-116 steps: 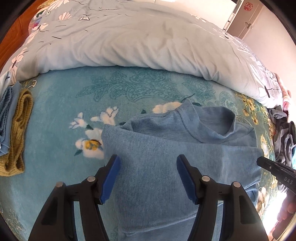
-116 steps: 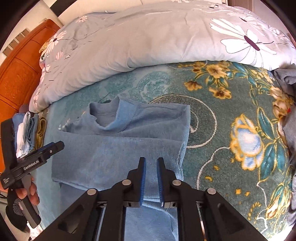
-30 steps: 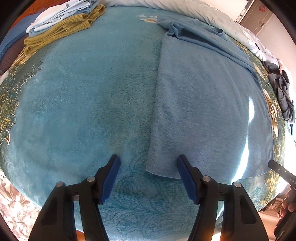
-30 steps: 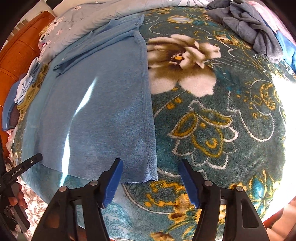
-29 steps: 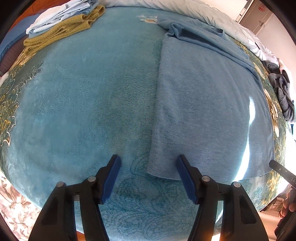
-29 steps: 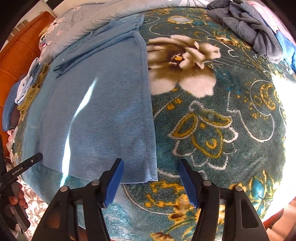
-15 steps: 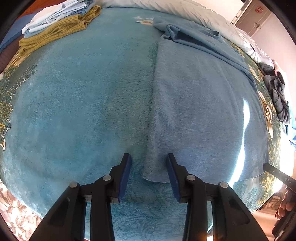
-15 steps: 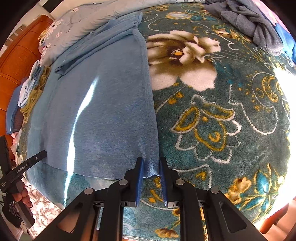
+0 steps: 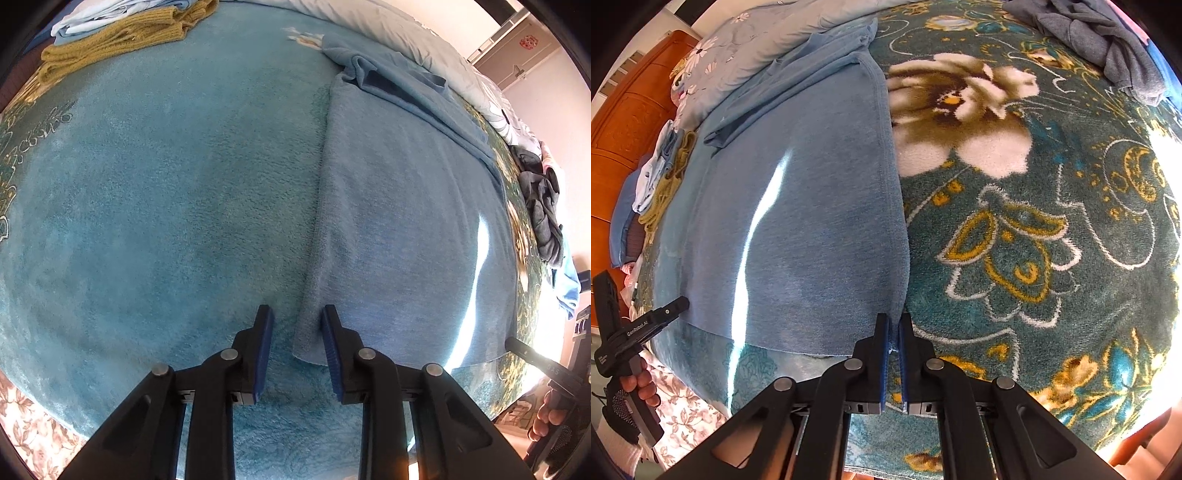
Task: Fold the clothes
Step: 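Move both grippers to the sweatshirt hem and grasp it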
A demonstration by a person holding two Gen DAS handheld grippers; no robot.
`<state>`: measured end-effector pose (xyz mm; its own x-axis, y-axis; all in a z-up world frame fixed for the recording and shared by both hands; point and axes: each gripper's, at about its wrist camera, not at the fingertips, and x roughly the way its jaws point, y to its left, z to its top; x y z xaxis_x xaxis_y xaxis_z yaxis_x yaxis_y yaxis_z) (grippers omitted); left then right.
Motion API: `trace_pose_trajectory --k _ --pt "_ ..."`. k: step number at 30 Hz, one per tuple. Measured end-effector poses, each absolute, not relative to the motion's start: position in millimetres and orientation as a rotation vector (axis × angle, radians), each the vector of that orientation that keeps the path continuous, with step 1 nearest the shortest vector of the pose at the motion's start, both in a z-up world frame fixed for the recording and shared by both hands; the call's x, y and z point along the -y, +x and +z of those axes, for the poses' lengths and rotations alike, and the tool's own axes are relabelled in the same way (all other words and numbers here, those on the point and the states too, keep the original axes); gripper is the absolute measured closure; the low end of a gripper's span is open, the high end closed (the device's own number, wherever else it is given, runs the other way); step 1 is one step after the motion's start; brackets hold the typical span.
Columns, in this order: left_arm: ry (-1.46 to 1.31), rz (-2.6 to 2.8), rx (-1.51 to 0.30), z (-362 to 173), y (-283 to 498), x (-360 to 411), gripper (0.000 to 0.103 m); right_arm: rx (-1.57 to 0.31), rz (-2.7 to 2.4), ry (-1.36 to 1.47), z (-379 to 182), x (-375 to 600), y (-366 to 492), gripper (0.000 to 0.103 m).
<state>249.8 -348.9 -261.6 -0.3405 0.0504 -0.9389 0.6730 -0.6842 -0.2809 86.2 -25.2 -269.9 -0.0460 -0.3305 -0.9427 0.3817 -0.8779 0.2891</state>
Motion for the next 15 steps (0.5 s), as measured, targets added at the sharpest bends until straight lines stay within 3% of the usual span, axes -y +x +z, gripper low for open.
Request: trace_pose_trajectory --k 5,7,15 --pt "1.51 -2.082 -0.947 -262.2 247.0 345.1 0.079 -0.051 -1.965 1.764 -269.4 25.6 86.4 0.098" --pt "1.494 -2.075 -0.958 -262.1 250.2 346.8 0.094 -0.054 -1.96 1.767 -269.3 25.5 86.4 0.098" --pt "1.416 -2.103 -0.99 -245.8 258.5 352.3 0.1 -0.024 -1.95 1.773 -258.3 22.5 83.7 0.098"
